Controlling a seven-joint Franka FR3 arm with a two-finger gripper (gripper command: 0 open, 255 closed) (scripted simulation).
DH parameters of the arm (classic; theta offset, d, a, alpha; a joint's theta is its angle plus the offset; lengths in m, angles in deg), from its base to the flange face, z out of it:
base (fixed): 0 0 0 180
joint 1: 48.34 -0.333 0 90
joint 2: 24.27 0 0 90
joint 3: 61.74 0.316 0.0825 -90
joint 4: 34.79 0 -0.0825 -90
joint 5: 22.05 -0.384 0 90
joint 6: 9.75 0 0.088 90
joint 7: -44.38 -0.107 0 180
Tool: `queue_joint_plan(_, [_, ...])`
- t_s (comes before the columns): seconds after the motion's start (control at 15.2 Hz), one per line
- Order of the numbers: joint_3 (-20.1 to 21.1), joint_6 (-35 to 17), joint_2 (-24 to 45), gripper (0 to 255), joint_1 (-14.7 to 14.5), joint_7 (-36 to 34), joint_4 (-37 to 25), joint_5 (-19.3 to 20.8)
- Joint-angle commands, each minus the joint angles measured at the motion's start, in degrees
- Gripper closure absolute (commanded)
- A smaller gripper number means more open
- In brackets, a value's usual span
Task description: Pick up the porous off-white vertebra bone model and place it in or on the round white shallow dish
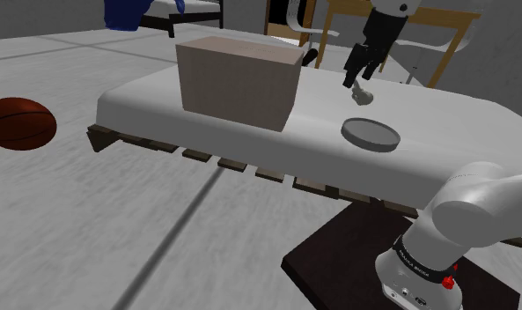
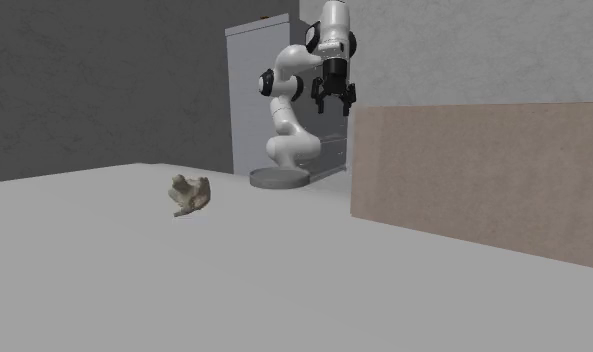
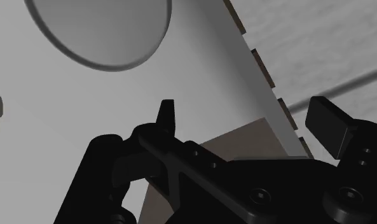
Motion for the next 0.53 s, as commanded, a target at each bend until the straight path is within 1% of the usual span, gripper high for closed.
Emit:
queue_joint_plan(0.0, [0.0,0.0,0.0,0,0.0,0.0,0.0,0.0])
queue_joint_plan(0.46, [-9.04,-6.32,4.42,0,2.53,8.31,0.46,3.38])
